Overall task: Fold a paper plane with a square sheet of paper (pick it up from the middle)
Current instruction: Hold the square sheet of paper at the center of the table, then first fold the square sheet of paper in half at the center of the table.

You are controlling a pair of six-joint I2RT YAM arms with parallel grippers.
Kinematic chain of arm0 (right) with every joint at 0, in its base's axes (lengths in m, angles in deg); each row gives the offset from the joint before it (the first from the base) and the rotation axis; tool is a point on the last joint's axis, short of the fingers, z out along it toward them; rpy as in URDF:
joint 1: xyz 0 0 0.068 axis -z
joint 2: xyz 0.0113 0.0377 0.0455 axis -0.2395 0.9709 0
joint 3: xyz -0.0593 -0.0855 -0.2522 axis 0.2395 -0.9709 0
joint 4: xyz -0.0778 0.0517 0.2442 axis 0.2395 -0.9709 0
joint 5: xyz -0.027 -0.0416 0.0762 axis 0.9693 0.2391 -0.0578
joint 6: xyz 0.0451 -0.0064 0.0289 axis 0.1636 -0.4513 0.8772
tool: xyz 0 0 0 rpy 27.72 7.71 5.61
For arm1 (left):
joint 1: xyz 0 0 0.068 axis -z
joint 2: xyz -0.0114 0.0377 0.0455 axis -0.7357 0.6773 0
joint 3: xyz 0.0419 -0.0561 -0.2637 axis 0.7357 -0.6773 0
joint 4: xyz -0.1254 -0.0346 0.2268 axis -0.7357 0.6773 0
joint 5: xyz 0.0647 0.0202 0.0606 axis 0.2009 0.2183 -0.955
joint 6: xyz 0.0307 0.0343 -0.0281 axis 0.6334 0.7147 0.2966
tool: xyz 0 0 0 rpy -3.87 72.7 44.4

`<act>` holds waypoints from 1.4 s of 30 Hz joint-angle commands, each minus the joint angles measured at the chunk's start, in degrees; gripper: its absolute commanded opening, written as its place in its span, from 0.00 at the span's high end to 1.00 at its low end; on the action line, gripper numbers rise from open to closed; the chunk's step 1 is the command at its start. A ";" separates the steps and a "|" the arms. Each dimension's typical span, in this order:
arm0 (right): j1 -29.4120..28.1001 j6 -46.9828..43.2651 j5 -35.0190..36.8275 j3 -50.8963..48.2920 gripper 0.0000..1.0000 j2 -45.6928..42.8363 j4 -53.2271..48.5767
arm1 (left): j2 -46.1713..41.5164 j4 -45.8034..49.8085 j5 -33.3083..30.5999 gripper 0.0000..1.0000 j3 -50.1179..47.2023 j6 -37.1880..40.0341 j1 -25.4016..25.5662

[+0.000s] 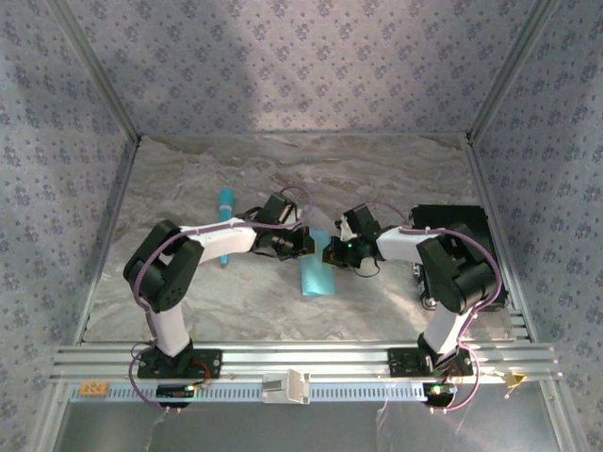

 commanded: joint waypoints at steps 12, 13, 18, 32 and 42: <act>-0.88 -0.75 8.25 -2.39 1.00 4.52 -7.09 | 3.57 -3.00 1.37 1.00 -3.45 1.39 -1.65; -0.88 -0.70 8.29 -2.47 1.00 4.52 -7.01 | 3.69 -2.84 1.29 1.00 -3.94 1.80 -1.92; -1.18 -0.34 8.43 -2.67 1.00 4.60 -6.65 | 5.21 -1.82 -0.50 1.00 -5.58 4.09 -2.44; -1.40 -0.60 9.25 -2.46 1.00 4.38 -7.38 | 2.77 0.33 1.35 1.00 0.45 4.59 -3.20; -1.63 -0.64 9.10 -2.48 1.00 4.78 -7.07 | 8.04 -0.38 2.41 1.00 0.78 5.66 -6.36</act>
